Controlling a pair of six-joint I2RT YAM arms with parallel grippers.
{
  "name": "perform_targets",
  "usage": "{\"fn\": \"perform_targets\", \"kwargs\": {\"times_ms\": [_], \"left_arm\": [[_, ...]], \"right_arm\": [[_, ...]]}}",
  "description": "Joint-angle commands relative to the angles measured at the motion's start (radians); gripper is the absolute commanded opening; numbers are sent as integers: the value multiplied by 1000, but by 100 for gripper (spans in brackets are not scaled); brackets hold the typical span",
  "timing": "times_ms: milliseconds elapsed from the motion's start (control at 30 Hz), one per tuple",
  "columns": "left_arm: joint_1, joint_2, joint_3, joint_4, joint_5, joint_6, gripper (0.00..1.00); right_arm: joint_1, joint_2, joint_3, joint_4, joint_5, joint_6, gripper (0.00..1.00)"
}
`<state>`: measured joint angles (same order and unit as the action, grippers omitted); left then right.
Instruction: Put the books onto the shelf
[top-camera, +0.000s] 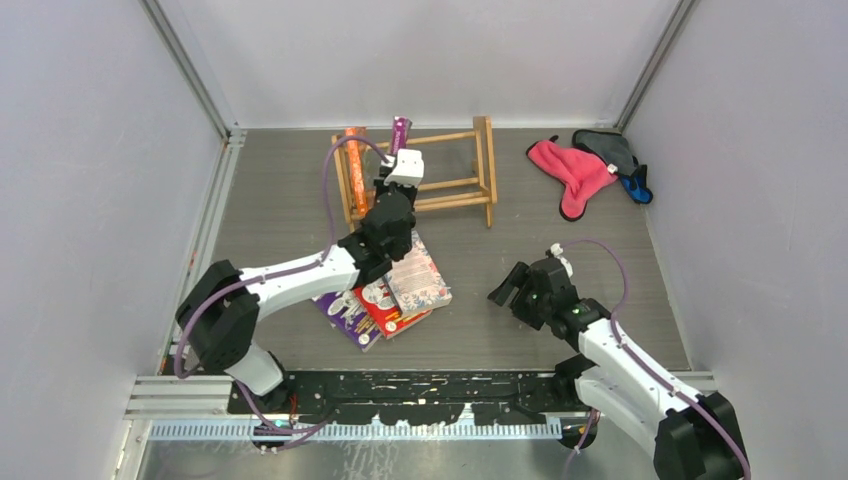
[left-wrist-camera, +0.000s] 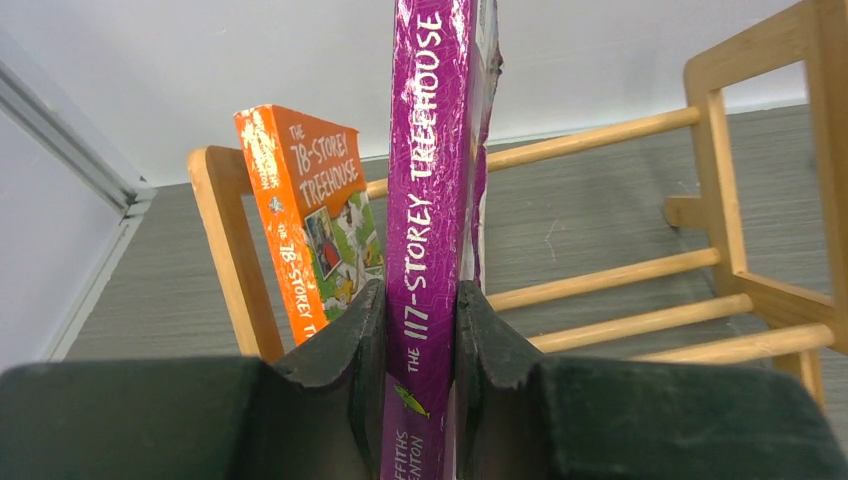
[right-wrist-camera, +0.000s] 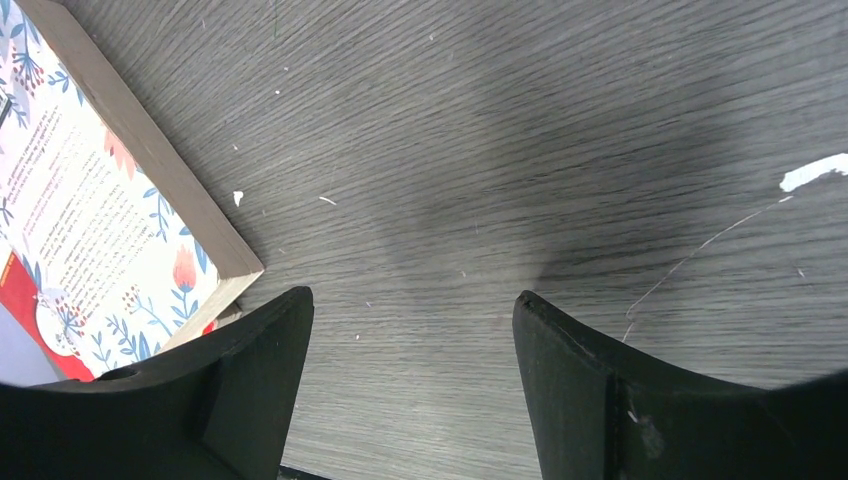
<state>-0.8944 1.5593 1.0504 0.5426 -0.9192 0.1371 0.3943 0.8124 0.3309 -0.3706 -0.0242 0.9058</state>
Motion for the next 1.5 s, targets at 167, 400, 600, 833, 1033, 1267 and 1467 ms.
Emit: {"fn": "perform_targets", "kwargs": {"times_ms": [167, 400, 600, 833, 1033, 1267, 1467], "left_arm": [[80, 72, -30, 323, 2, -41, 0], [129, 154, -23, 413, 33, -48, 0], [158, 207, -11, 471, 35, -55, 0], [171, 233, -22, 522, 19, -57, 0], [186, 245, -50, 565, 8, -72, 0], [200, 269, -79, 601, -7, -102, 0], [202, 284, -90, 615, -31, -109, 0]], "right_arm": [[-1, 18, 30, 45, 13, -28, 78], [-2, 45, 22, 62, 17, -34, 78], [-2, 87, 23, 84, 15, -42, 78], [-2, 138, 29, 111, 5, -53, 78], [-2, 155, 37, 109, 6, -64, 78], [-2, 149, 39, 87, 16, -75, 78], [-2, 145, 40, 74, 20, -79, 78]]}}
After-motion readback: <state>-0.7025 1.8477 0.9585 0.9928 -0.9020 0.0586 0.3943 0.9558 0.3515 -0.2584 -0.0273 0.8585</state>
